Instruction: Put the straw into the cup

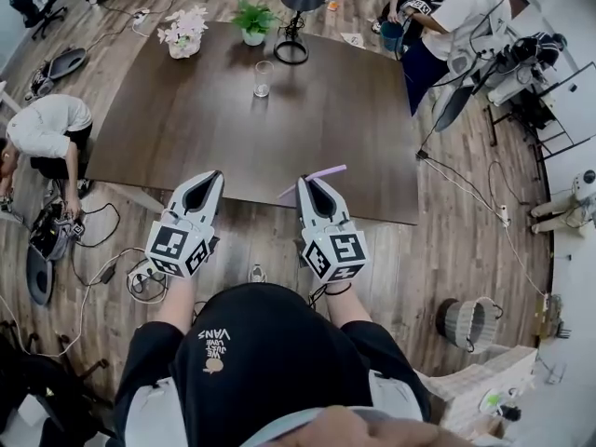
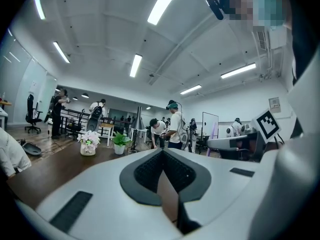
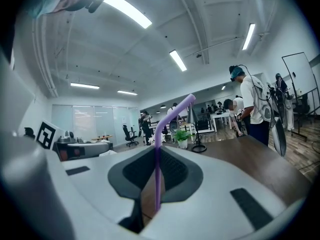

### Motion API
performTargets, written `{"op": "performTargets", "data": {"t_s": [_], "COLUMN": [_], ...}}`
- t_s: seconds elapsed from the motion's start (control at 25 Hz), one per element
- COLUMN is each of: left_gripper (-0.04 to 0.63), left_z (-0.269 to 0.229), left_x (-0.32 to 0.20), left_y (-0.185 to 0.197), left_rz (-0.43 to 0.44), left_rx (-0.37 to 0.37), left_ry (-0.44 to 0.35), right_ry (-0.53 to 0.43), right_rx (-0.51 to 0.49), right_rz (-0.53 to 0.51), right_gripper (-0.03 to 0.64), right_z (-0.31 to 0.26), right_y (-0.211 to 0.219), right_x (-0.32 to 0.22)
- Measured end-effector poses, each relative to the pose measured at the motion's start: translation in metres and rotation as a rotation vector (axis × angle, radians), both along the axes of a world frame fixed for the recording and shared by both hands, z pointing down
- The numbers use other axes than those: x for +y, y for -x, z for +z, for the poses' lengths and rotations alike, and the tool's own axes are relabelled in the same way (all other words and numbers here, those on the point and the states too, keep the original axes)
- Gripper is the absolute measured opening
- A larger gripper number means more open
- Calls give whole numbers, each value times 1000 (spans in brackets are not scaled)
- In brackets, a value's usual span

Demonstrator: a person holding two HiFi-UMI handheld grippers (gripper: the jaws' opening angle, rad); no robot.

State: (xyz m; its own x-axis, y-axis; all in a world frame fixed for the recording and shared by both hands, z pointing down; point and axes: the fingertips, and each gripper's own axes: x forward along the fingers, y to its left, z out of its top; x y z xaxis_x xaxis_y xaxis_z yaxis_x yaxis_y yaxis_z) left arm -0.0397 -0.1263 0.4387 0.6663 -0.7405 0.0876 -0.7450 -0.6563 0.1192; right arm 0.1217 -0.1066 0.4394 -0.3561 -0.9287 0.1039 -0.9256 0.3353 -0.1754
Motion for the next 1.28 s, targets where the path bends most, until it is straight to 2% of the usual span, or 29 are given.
{"op": "performTargets", "data": {"t_s": [0.44,0.96,1.28], "left_gripper": [11,11,11], "left_z": [5,0,-2], "left_x": [-35,-102,-144], "left_y": [-5,-8,3], "left_rz": [-55,3,29], "left_rx": [-7,1,8], "left_ry": [13,11,5], "right_ry": [14,20,7], "right_rx": [-10,-3,0], "right_rz": [-45,-5,21], "right_gripper": [35,35,35], "right_z": [7,2,-2], "right_y": [-10,-4,9], "right_x": [-41,-101,-140]}}
